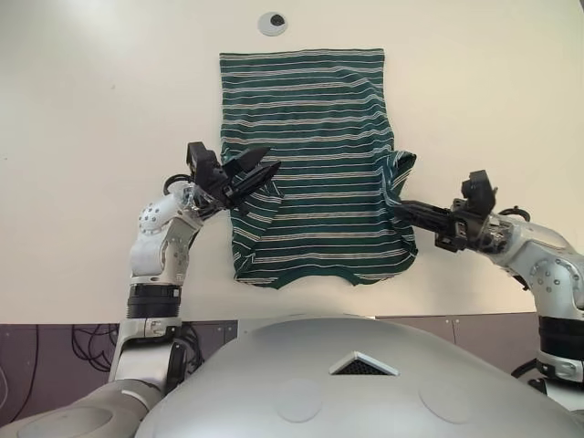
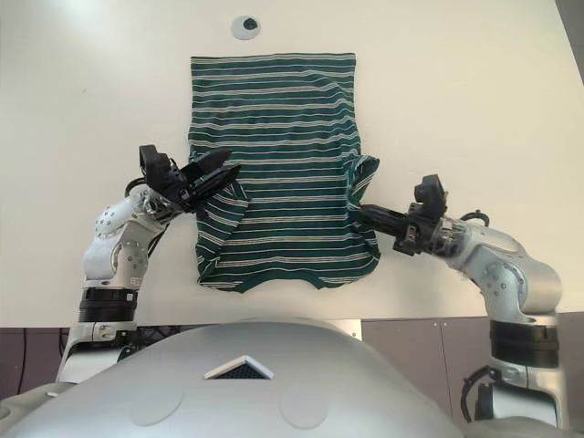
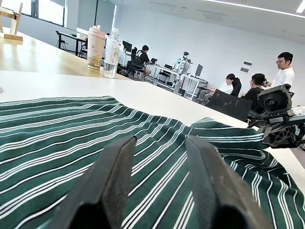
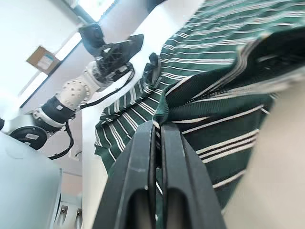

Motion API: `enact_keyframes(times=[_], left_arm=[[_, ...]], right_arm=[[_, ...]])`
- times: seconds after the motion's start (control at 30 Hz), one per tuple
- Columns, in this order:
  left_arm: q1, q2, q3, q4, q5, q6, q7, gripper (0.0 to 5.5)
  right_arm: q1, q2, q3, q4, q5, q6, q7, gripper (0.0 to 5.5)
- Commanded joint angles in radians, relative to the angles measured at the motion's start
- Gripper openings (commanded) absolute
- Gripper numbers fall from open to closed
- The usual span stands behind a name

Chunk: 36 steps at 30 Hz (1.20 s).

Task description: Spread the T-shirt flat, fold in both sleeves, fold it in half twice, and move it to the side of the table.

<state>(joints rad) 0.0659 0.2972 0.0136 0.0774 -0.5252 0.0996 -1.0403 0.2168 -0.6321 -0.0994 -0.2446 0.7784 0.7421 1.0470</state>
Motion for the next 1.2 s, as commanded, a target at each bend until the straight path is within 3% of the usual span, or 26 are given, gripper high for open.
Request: enact_keyframes(times=[0.03,0.37,0.6,0.67,0.8,0.9,1.0,1.2], left_arm=[[-0.019,-0.001,0.002,0.013,0.002,-0.012,-0.007,1.89],[-0.03,-0.002,0.009,0.026,-0.003,-0.016,-0.008,1.89],[-0.037,0.015,0.015,0.026,0.008,-0.028,-0.014,1.89],[-0.024,0.041,0.025,-0.006,0.023,-0.048,-0.015,1.89],[0.084,0.184,0.051,-0.072,0.105,-0.16,-0.089,1.89],[0.193,0.309,0.076,-0.103,0.175,-0.277,-0.161,1.89],[0.264,0.476,0.08,0.069,0.388,-0.528,-0.179,1.89],[0.407,0.624,0.042,0.105,0.454,-0.646,-0.231,2.01]], right_arm=[[-0.061,0.037,0.061,-0.01,-0.03,0.008,-0.052,0.02],[-0.129,0.106,0.179,0.046,-0.1,0.01,-0.159,0.02],[-0.136,0.113,0.169,0.035,-0.086,0.007,-0.154,1.27],[-0.123,0.096,0.145,0.017,-0.067,-0.002,-0.128,1.27],[-0.044,0.015,0.02,-0.034,0.013,-0.037,0.015,1.27],[0.003,-0.043,-0.034,0.016,-0.065,-0.177,0.098,1.27],[0.077,-0.13,-0.028,0.132,-0.27,-0.45,0.185,1.27],[0.158,-0.169,0.015,0.258,-0.477,-0.789,0.243,1.43]])
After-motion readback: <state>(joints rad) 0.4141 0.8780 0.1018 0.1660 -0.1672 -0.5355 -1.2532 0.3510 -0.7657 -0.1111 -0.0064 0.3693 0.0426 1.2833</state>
